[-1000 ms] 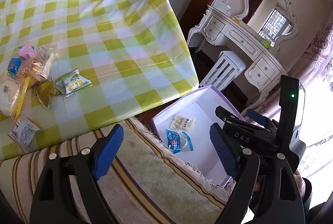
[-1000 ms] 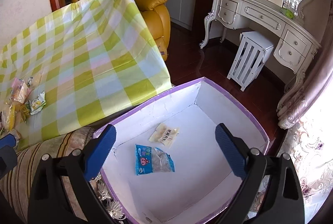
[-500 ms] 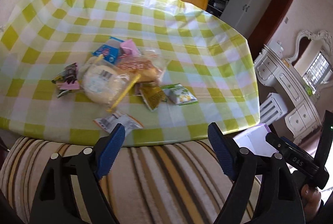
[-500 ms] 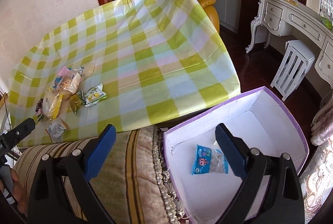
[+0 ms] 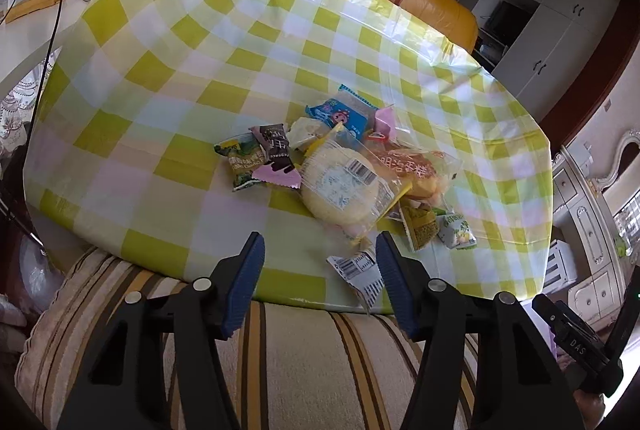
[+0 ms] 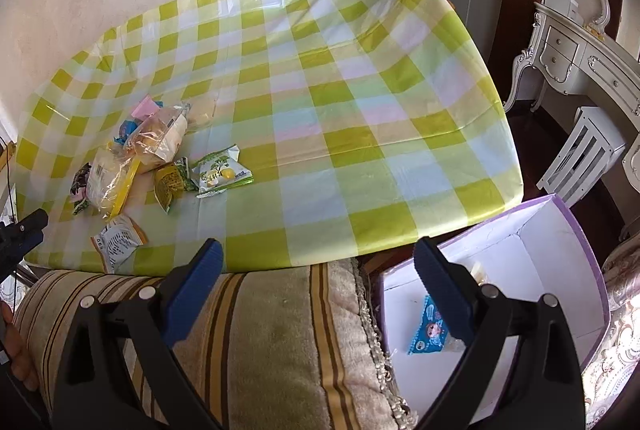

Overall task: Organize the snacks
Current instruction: 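Move both open tools back over the snack pile, then grasp the green pear-print snack bag with right tool while left tool grasps black chocolate bar, then carry both snacks over the white box and open both tools to drop them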

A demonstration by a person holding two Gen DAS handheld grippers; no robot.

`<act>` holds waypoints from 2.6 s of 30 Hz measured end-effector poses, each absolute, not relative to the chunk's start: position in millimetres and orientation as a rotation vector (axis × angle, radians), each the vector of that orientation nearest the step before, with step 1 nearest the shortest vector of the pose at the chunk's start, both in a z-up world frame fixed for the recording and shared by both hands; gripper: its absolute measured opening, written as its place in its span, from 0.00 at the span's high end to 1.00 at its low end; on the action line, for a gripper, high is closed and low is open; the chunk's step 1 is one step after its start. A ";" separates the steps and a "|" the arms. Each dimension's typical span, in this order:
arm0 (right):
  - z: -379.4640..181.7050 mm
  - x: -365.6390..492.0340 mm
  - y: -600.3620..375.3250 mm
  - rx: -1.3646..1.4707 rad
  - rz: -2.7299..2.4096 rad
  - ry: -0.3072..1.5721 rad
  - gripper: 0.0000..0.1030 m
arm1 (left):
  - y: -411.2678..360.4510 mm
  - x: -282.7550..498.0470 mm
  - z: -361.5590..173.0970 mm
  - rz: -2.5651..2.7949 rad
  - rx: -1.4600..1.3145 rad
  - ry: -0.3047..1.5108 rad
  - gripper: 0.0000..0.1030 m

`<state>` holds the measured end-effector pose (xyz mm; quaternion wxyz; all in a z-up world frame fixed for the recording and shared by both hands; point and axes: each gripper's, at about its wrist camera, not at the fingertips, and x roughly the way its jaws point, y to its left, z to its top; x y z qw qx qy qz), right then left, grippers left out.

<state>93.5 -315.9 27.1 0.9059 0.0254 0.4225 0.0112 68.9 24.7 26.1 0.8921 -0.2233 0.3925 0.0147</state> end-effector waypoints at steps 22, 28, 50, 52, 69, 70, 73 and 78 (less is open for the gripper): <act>1.9 185.9 -235.0 -0.067 0.130 0.882 0.07 | 62.7 154.9 2.5 0.150 -0.507 0.821 0.48; -14.4 207.3 -225.4 -0.098 0.133 0.940 0.14 | 61.7 162.4 -3.0 0.142 -0.500 0.836 0.54; -23.6 211.0 -230.2 -0.087 0.107 0.975 0.48 | 58.9 154.5 -4.7 0.120 -0.514 0.837 0.85; -19.9 207.6 -233.9 -0.077 0.101 0.969 0.48 | 58.6 149.3 -0.4 0.123 -0.516 0.823 0.85; 13.7 155.4 -279.9 -0.009 0.048 0.937 0.48 | -14.8 105.4 39.6 -0.078 -0.435 0.758 0.85; 14.7 152.5 -284.2 -0.007 0.042 0.939 0.48 | -23.2 104.3 40.6 -0.104 -0.427 0.762 0.85; 17.2 143.0 -300.2 0.008 0.017 0.946 0.48 | -50.7 101.2 41.6 -0.180 -0.400 0.776 0.85; 18.0 128.2 -332.0 0.040 -0.044 0.956 0.48 | -94.7 100.3 41.6 -0.298 -0.349 0.808 0.85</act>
